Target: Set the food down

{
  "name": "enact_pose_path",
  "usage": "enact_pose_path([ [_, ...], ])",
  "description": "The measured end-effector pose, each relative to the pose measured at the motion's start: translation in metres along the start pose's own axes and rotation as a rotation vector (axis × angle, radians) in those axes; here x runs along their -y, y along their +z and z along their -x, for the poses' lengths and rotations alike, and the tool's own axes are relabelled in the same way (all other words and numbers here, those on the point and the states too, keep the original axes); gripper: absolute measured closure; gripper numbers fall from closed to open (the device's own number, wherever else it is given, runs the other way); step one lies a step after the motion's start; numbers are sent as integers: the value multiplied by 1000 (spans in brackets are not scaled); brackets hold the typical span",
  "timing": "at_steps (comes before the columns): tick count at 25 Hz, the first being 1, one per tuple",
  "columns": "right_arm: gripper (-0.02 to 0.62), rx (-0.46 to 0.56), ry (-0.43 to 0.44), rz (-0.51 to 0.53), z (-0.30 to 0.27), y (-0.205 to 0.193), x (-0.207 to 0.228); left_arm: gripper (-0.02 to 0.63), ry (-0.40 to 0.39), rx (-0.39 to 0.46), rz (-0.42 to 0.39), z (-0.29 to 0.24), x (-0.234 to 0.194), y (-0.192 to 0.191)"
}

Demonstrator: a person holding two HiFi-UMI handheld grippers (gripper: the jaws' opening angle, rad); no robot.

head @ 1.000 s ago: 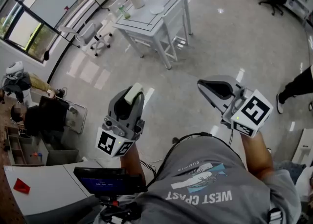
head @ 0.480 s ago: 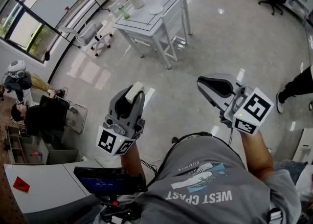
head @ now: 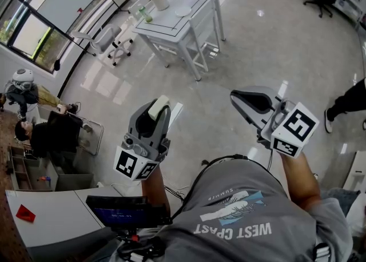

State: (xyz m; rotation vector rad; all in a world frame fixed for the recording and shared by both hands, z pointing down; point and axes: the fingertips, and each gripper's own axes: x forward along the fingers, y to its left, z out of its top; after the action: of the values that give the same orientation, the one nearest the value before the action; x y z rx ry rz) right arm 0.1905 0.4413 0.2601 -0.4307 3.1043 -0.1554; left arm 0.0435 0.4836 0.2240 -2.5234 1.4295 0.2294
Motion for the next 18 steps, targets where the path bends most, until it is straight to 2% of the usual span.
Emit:
enact_pose_path([
  [8, 586, -9, 3, -20, -10, -10, 10, 499, -3, -23, 2, -7, -6, -11],
  [18, 586, -26, -38, -29, -61, -8, 39, 499, -29, -22, 33, -21, -65, -25],
])
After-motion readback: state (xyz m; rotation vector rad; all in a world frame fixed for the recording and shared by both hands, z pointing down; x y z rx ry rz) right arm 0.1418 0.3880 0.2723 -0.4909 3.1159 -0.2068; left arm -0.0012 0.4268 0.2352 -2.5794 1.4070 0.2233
